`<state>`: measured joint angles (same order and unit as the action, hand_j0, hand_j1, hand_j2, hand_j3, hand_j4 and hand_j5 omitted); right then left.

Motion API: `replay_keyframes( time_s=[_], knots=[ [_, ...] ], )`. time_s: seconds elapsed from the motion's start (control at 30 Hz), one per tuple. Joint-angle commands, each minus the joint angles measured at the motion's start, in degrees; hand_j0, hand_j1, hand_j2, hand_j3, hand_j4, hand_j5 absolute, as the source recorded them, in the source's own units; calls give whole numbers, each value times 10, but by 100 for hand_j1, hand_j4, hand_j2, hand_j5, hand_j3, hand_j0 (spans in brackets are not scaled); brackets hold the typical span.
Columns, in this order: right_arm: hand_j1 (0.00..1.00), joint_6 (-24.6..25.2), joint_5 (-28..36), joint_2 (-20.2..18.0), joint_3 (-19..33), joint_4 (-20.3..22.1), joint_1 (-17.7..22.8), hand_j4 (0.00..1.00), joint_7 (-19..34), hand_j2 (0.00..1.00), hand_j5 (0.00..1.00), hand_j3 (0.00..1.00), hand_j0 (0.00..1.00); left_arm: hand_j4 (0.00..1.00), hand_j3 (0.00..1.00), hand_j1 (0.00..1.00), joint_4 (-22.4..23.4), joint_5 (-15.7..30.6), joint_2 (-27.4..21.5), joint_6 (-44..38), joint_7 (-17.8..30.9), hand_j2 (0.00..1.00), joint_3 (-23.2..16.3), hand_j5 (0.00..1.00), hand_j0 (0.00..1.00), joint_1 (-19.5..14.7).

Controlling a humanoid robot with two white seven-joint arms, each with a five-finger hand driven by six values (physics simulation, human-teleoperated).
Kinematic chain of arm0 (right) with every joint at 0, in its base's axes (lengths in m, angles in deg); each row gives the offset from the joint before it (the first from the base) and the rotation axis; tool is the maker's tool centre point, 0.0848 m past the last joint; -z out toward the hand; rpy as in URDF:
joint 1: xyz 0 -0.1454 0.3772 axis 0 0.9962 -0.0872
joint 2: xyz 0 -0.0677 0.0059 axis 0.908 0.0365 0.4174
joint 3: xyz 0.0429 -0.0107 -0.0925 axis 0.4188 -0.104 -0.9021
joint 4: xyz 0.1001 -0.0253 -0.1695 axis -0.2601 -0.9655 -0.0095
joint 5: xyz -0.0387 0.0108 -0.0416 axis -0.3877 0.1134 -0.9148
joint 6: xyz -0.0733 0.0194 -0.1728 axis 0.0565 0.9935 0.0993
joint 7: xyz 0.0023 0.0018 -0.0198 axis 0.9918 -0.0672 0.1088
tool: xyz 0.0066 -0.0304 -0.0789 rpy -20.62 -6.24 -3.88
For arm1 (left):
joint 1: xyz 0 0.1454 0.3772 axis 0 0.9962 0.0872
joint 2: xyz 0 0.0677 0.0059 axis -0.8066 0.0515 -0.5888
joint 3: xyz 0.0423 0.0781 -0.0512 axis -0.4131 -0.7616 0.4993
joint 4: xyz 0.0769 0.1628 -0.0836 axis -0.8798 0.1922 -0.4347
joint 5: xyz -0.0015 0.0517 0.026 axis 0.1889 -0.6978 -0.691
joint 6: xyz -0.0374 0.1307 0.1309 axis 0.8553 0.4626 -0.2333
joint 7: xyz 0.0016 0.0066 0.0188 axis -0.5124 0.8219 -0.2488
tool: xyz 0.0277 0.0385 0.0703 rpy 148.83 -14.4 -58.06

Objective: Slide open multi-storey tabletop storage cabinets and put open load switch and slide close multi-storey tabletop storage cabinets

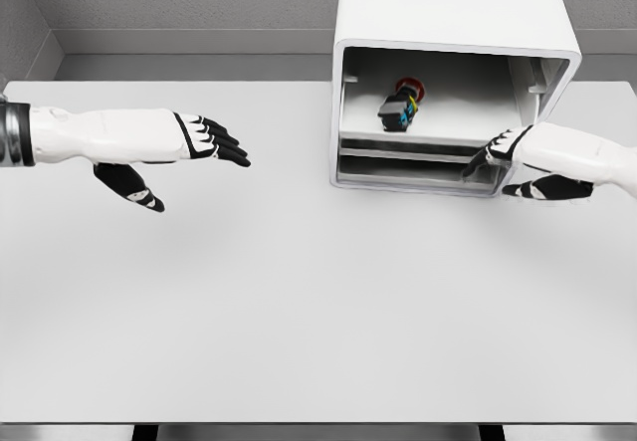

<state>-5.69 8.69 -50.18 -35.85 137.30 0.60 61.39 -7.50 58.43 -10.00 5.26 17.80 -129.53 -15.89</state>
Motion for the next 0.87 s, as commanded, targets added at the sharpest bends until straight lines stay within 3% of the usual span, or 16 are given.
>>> replay_keyframes(
  time_s=[0.0, 0.23, 0.43, 0.5, 0.57, 0.63, 0.83],
  knots=[
    [69, 1, 2, 8, -16, -22, 0, 69, 0, 69, 69, 69, 69, 100, 100, 100, 0, 3, -1, -2, 0, 100, 0, 100, 100, 0],
    [71, 1, -14, 24, -28, -35, -22, 71, 0, 71, 71, 71, 71, 100, 100, 100, 0, 3, 0, -2, 0, 100, 0, 100, 100, 0],
    [74, 1, -15, 2, -22, -17, -15, 74, 0, 74, 74, 74, 74, 100, 100, 100, 3, 4, -1, -2, 0, 100, -10, 100, 100, 1],
    [78, 1, -14, -13, 18, -9, 18, 78, 0, 78, 78, 78, 78, 100, 100, 100, 3, 4, -1, -2, 0, 100, -55, 100, 100, 4],
    [100, 1, -15, -13, 73, 7, 67, 100, 0, 100, 100, 100, 100, 100, 100, 100, 2, 4, -1, -2, 0, 100, -56, 100, 100, 6],
    [100, 1, -15, -21, 88, 16, 86, 100, 0, 100, 100, 100, 100, 100, 100, 100, 2, 4, -1, -2, 0, 100, -57, 100, 100, 10],
    [100, 1, -15, -21, 87, 17, 90, 100, 0, 100, 100, 100, 100, 100, 100, 100, 2, 4, -1, -2, 0, 100, -57, 100, 100, 11]
  ],
)
